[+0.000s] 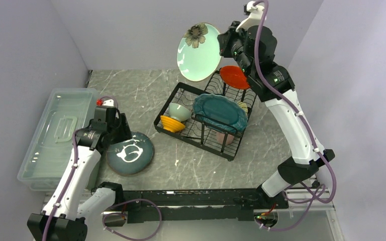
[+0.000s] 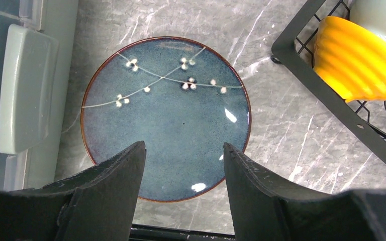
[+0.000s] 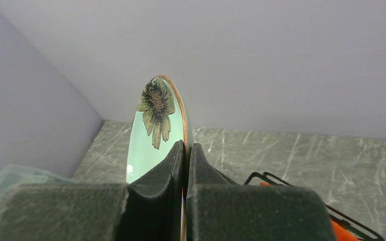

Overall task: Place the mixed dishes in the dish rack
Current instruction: Insert the plate into the dish rack.

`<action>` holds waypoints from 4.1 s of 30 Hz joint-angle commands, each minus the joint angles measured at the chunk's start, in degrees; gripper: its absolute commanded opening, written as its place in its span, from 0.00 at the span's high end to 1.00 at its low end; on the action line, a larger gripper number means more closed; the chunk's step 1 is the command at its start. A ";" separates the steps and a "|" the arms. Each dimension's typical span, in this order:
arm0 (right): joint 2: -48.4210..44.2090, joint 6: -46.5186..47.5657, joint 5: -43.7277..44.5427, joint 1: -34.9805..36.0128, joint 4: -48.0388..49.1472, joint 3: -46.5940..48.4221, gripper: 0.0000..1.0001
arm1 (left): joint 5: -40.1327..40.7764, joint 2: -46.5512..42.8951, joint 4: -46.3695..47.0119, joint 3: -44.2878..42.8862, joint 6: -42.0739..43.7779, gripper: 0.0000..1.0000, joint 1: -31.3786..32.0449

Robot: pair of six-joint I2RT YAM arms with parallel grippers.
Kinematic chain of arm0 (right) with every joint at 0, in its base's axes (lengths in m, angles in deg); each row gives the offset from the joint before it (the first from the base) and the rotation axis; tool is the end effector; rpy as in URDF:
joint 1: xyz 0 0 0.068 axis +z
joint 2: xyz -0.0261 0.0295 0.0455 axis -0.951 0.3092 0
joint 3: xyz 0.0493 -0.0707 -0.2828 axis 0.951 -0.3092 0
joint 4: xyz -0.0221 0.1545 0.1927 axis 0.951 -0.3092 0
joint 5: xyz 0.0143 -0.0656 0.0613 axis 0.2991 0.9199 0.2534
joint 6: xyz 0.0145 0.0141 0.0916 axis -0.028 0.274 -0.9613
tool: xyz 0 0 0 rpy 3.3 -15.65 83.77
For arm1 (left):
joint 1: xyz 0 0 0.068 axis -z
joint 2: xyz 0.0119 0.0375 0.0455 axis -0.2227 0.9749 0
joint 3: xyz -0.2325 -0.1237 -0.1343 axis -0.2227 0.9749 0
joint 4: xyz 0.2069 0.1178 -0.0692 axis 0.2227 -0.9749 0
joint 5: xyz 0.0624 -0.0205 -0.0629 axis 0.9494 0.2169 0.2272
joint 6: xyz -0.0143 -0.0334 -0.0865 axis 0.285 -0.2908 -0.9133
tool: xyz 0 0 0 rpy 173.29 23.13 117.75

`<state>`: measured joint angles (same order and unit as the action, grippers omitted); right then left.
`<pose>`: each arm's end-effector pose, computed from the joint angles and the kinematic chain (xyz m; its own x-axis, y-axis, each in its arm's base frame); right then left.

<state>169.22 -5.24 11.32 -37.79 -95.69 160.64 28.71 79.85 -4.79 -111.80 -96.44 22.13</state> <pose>0.2956 0.1699 0.5718 -0.0756 0.2786 -0.9574 -0.2736 0.9175 0.2886 0.1747 -0.0160 0.2816 -0.7098 -0.3088 -0.6331 -0.2592 0.9502 -0.1729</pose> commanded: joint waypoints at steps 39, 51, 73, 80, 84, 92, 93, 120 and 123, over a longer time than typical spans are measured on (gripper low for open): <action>-21.94 4.09 -41.77 -33.72 25.62 -29.15 1.00 | -3.02 -1.43 2.83 0.80 1.77 0.36 -0.15; -22.05 5.95 -57.26 -37.23 33.27 -34.82 1.00 | -4.36 -2.24 3.42 1.05 2.29 0.36 -0.06; -22.79 16.10 -76.81 -37.27 41.40 -44.40 1.00 | -5.04 -2.64 3.82 1.32 2.56 0.36 0.23; -26.05 20.99 -78.53 -37.18 42.04 -48.57 1.00 | -4.87 -2.78 3.71 1.32 2.45 0.36 0.24; -28.52 23.40 -78.35 -36.80 41.91 -51.24 1.00 | -4.78 -3.05 3.74 1.32 2.47 0.36 0.32; -32.45 25.77 -78.97 -35.88 42.79 -55.98 1.00 | -4.94 -3.25 3.80 1.32 2.47 0.36 0.41; -32.89 25.90 -79.12 -35.68 42.76 -56.30 1.00 | -4.92 -3.31 3.78 1.32 2.47 0.36 0.41; -40.41 31.35 -58.16 -23.48 34.04 -60.98 0.89 | -5.26 -3.33 3.98 1.49 2.64 0.35 0.49; -40.48 30.88 -56.63 -23.47 34.30 -59.40 0.77 | -5.26 -3.23 3.95 1.49 2.65 0.35 0.50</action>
<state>130.56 26.52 -48.26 -61.64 -64.83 98.69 24.58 77.17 -2.39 -110.33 -94.69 22.45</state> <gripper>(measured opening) 0.154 0.645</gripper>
